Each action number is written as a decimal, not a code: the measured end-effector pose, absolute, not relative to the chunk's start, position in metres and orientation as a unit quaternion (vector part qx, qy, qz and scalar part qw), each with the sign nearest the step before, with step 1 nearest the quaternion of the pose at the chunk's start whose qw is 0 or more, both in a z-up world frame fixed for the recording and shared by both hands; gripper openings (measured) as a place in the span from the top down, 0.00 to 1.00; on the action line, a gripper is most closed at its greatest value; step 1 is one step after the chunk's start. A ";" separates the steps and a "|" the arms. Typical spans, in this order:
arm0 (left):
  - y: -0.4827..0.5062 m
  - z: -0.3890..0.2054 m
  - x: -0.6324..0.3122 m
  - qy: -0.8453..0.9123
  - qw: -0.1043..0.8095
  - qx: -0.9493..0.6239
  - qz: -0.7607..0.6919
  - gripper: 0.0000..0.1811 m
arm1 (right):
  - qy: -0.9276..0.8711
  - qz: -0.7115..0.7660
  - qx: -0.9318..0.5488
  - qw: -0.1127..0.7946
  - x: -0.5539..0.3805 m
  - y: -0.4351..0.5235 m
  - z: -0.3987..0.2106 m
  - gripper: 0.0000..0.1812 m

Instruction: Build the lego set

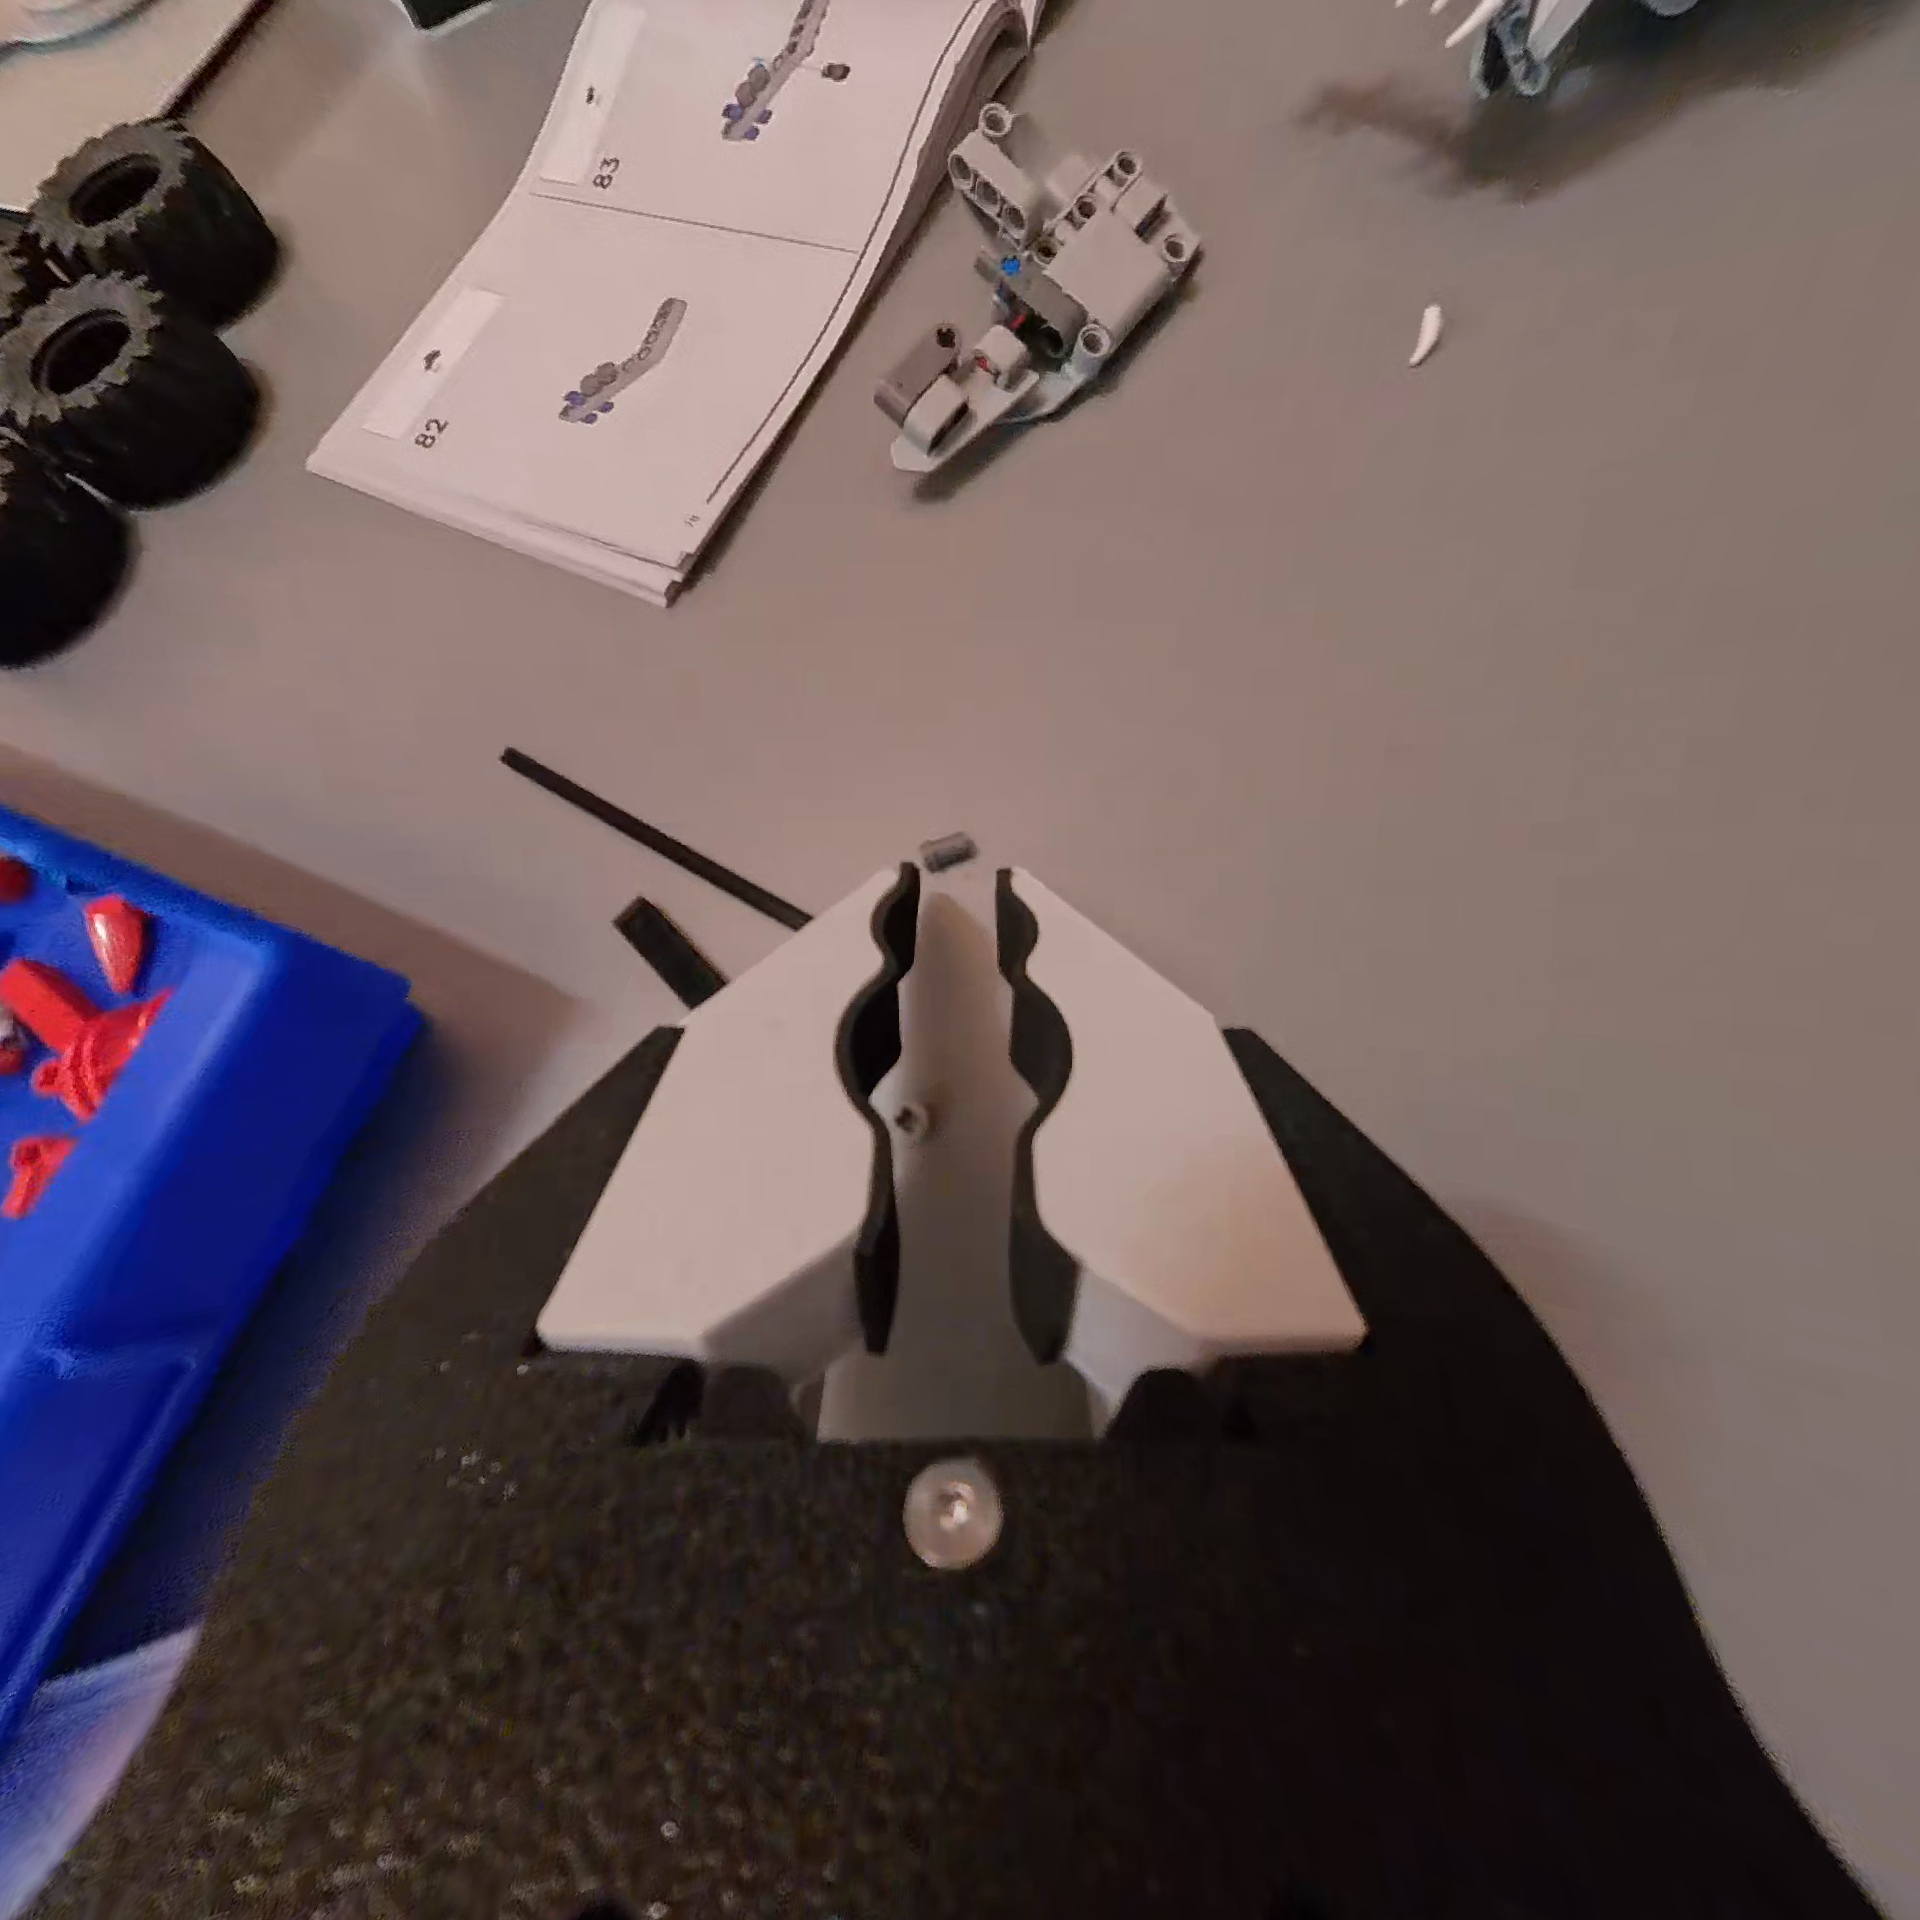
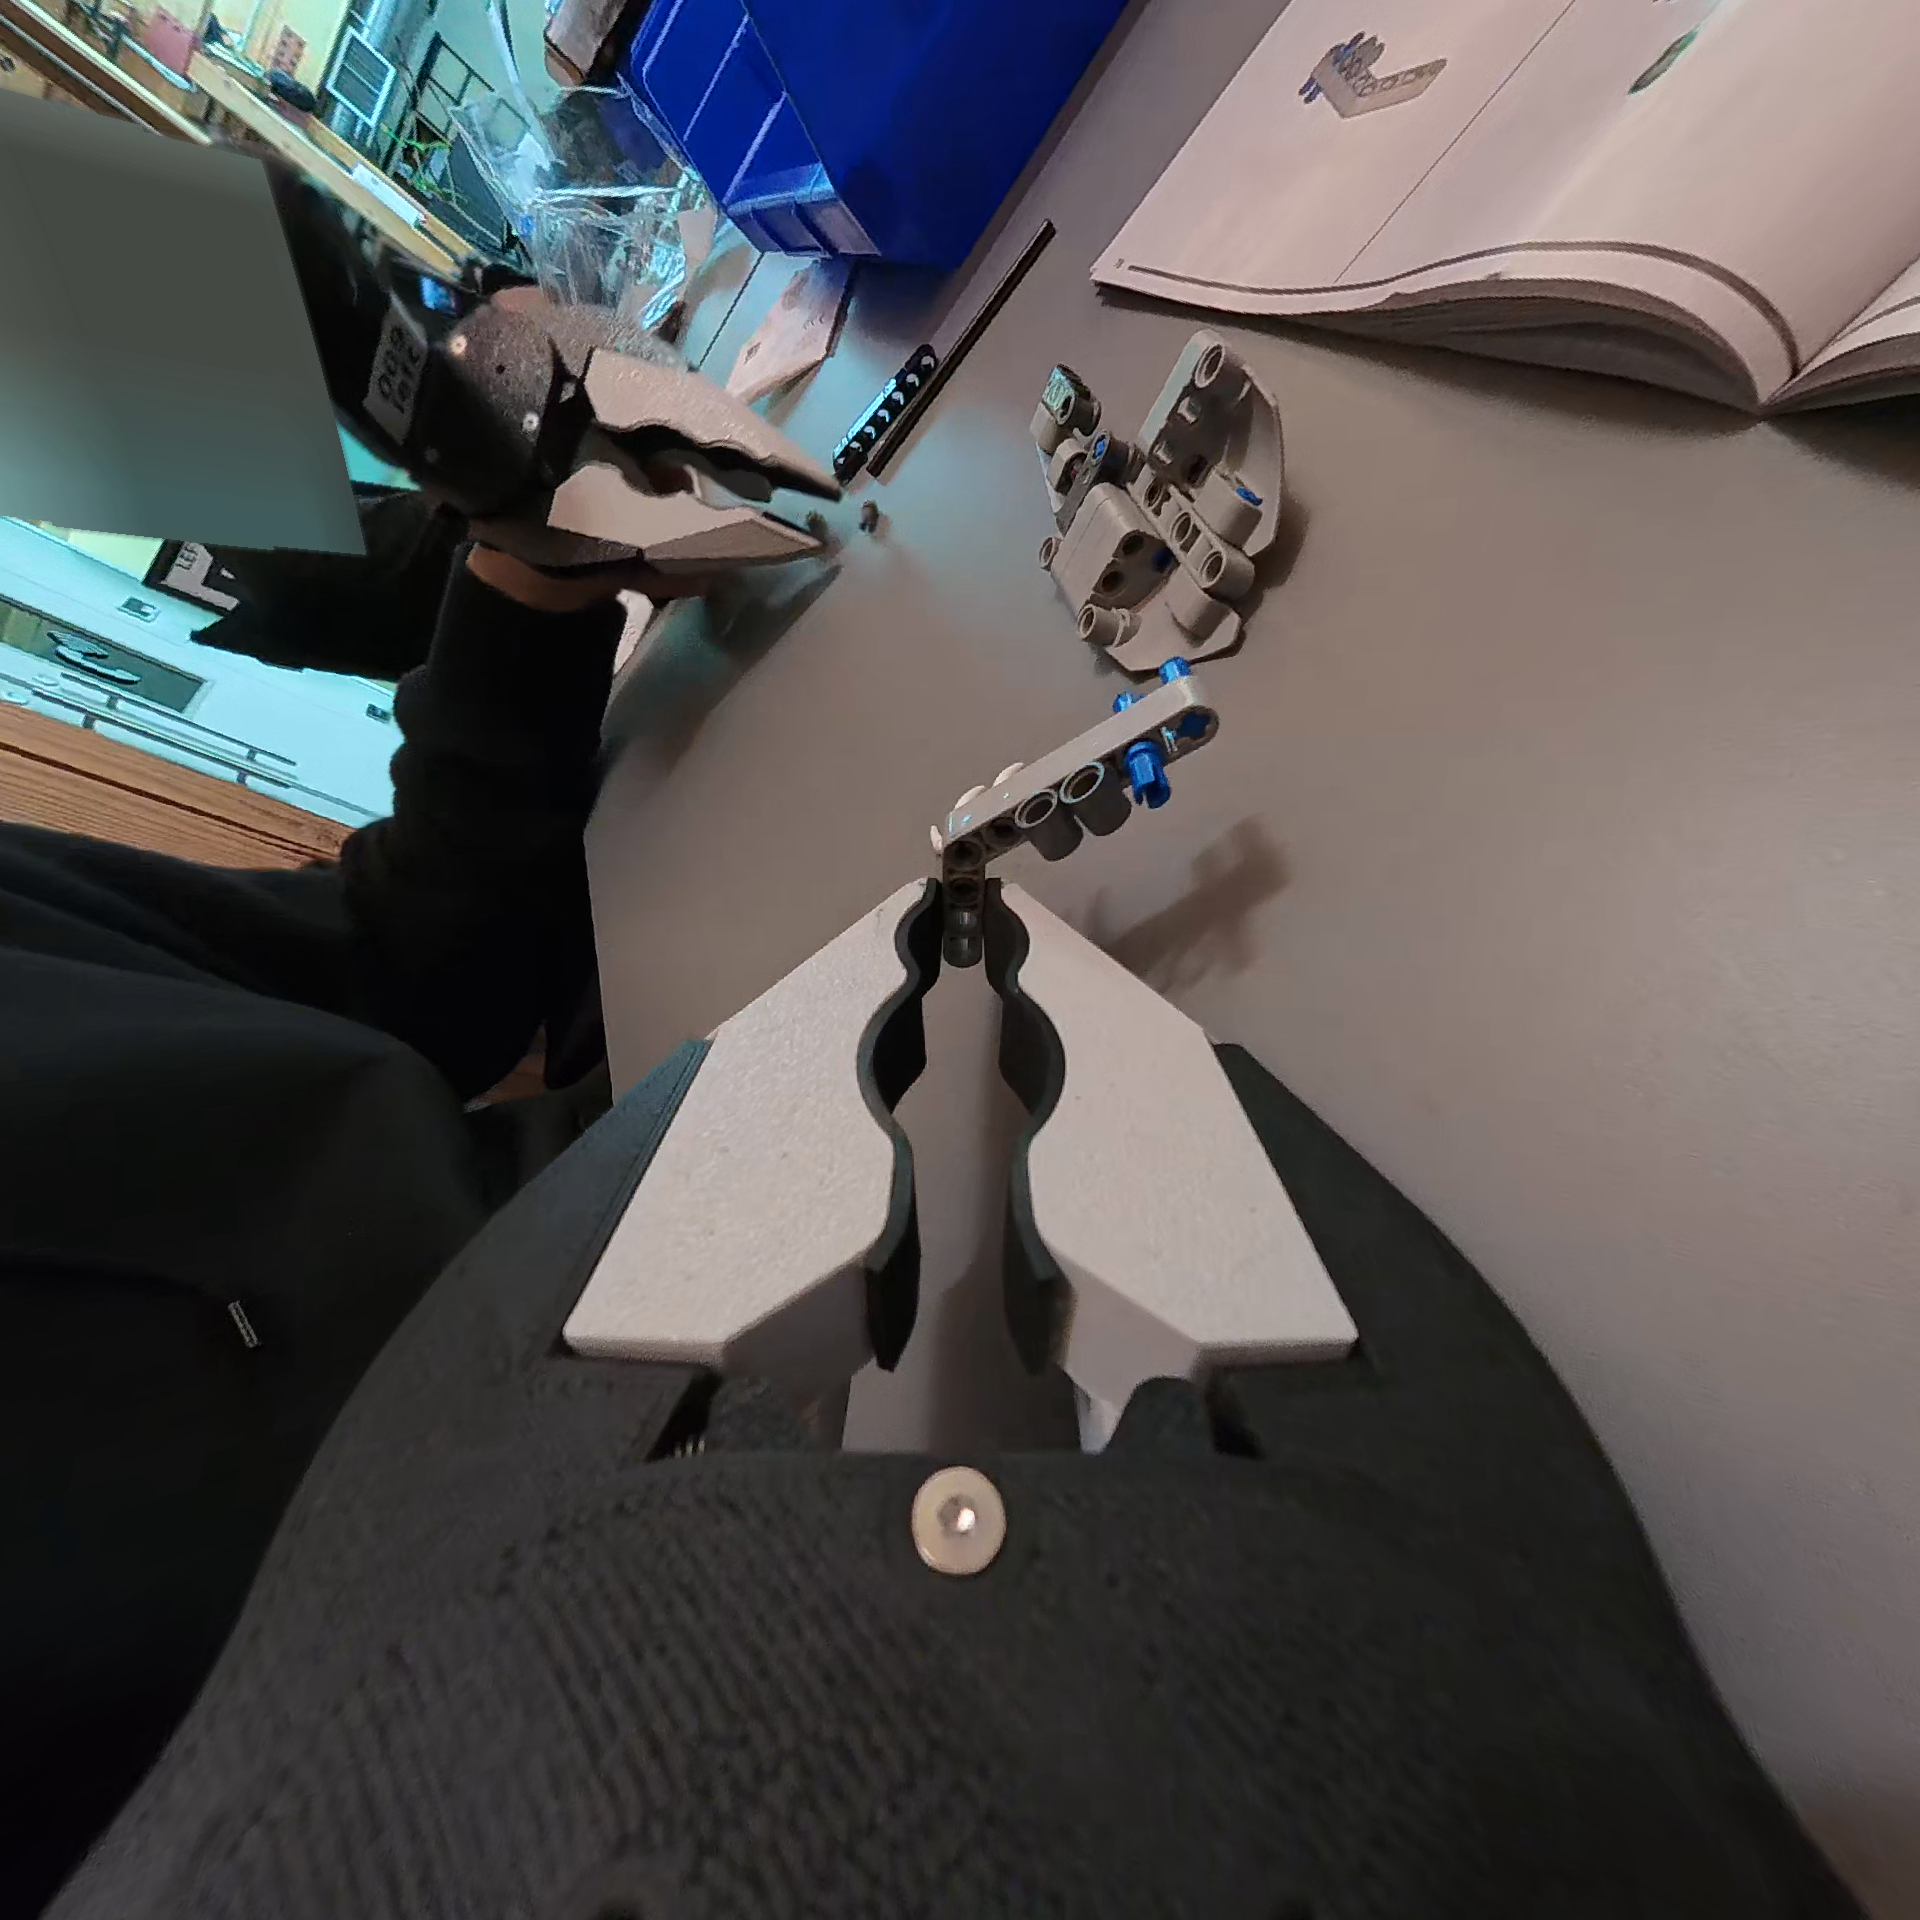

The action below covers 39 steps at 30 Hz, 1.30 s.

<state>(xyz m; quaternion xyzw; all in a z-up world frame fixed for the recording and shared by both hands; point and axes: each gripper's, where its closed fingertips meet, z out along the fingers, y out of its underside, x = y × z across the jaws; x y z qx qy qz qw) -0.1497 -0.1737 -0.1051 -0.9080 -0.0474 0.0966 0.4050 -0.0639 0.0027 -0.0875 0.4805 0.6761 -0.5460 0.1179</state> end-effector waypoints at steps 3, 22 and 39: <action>-0.168 -0.106 -0.157 -0.014 0.392 -0.915 0.091 0.95 | 0.676 -0.546 0.480 0.120 -0.064 0.003 -0.088 0.97; -0.146 -0.114 -0.163 0.254 0.253 -0.933 -0.005 0.95 | 0.679 -0.543 0.475 0.134 -0.061 0.000 -0.089 0.97; -0.140 -0.114 -0.156 0.090 0.326 -0.941 -0.029 0.97 | 0.678 -0.544 0.474 0.141 -0.061 0.000 -0.089 0.97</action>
